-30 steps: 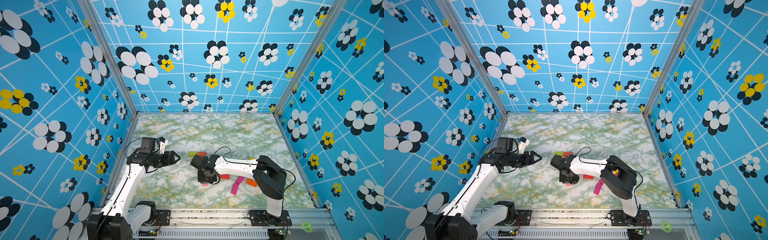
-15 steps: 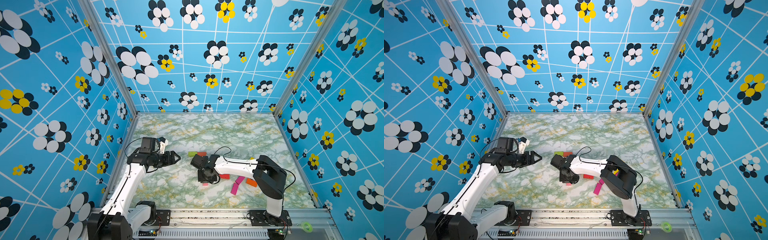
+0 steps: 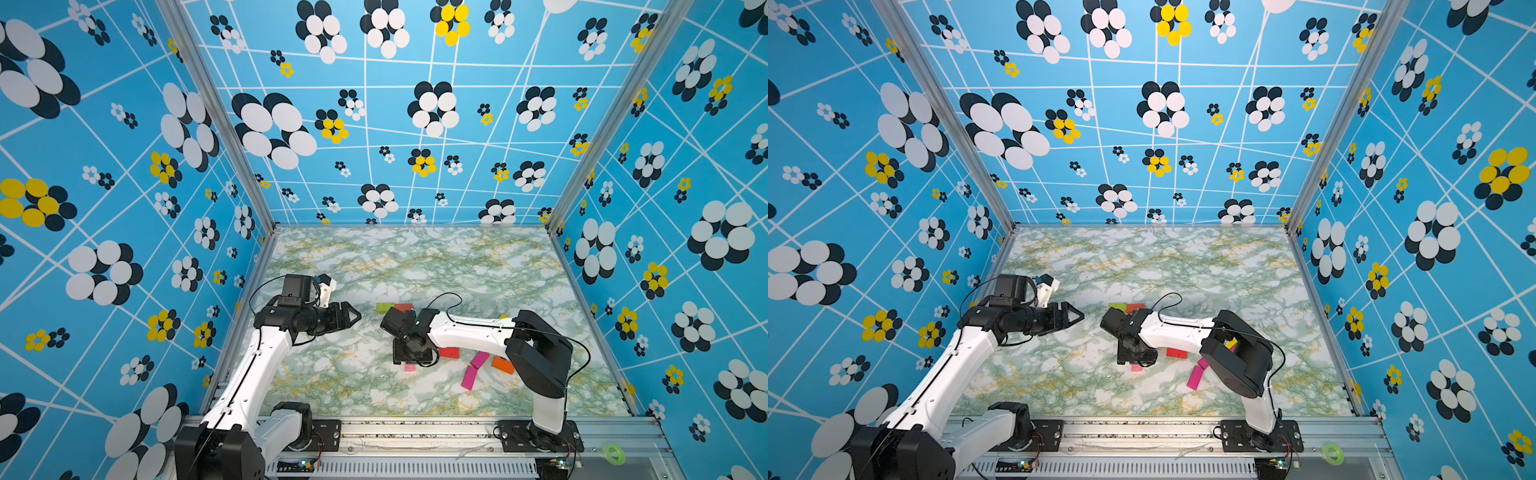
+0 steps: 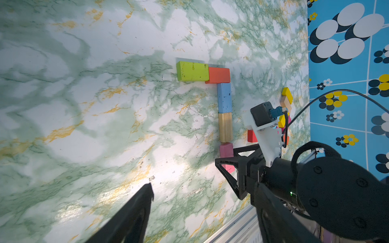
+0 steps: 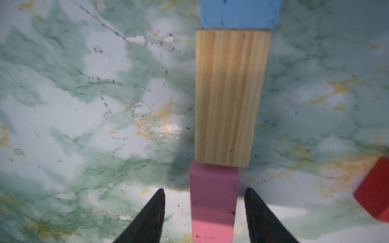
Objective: Assemble the number 7 with building blocks
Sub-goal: Assemble the building block at the center of the board.
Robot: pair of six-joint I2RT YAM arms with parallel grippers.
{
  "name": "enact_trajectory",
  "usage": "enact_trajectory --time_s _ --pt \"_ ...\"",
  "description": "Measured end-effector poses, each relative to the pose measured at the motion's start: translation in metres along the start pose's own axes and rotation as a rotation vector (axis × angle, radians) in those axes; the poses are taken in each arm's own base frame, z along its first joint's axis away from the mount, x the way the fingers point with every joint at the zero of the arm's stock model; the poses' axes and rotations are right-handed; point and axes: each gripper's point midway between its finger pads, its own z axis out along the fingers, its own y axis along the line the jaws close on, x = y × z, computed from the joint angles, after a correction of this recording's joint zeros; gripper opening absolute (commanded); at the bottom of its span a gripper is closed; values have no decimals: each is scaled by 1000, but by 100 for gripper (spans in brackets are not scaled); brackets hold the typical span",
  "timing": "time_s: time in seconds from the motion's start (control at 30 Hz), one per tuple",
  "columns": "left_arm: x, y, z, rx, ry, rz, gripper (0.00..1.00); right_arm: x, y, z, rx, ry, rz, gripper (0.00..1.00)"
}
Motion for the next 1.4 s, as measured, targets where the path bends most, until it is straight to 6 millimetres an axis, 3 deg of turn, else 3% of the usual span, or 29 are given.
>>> enact_trajectory --time_s 0.2,0.37,0.47,0.63,0.8,1.4 --pt "0 0 0 0 0 0 79 3 -4 -11 -3 -12 3 74" --pt "0 0 0 0 0 0 79 8 15 -61 -115 -79 -43 85" --pt "0 0 0 0 0 0 79 18 36 -79 -225 -63 -84 88" --pt "0 0 0 -1 0 0 79 37 56 -58 -295 52 -138 89" --pt "1 -1 1 -2 4 6 79 61 56 -29 -266 155 -207 89" --pt "1 -1 1 -4 5 8 79 70 52 -13 -236 202 -257 90"
